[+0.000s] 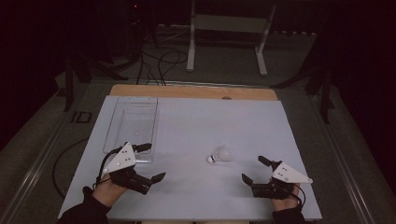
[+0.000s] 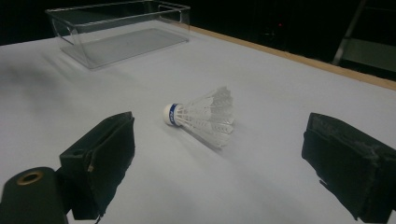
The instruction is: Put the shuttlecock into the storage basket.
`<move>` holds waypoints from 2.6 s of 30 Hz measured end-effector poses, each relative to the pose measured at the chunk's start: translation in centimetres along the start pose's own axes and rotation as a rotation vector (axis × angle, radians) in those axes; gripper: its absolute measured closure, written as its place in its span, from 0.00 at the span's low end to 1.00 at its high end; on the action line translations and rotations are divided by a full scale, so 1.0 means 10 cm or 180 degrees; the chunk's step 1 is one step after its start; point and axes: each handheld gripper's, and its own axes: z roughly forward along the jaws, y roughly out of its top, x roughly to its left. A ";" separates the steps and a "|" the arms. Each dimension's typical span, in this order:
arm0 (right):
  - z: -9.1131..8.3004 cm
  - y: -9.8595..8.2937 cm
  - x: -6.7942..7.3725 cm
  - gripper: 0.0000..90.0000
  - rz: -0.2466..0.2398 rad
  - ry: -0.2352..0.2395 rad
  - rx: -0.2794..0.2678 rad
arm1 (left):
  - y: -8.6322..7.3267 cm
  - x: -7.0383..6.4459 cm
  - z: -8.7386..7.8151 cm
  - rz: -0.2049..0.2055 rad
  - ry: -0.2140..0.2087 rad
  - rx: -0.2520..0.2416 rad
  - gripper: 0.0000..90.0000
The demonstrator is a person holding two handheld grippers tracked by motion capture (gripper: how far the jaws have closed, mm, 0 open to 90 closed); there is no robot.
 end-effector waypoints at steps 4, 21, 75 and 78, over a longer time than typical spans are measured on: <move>0.00 0.00 0.00 0.11 -0.0005 -0.0004 0.0001 | 0.03 -0.01 0.08 -0.0003 -0.0056 0.0026 0.00; -0.02 0.01 0.00 0.11 0.0004 0.0006 -0.0017 | 0.30 -0.14 0.47 0.0137 -0.0210 0.0463 0.00; -0.01 0.01 0.00 0.11 -0.0020 0.0041 -0.0013 | 0.65 -0.08 1.49 0.0464 -0.0644 0.1703 0.00; -0.01 0.01 0.00 0.12 -0.0014 0.0040 -0.0003 | 0.64 -0.09 1.55 0.0436 -0.0656 0.1769 0.00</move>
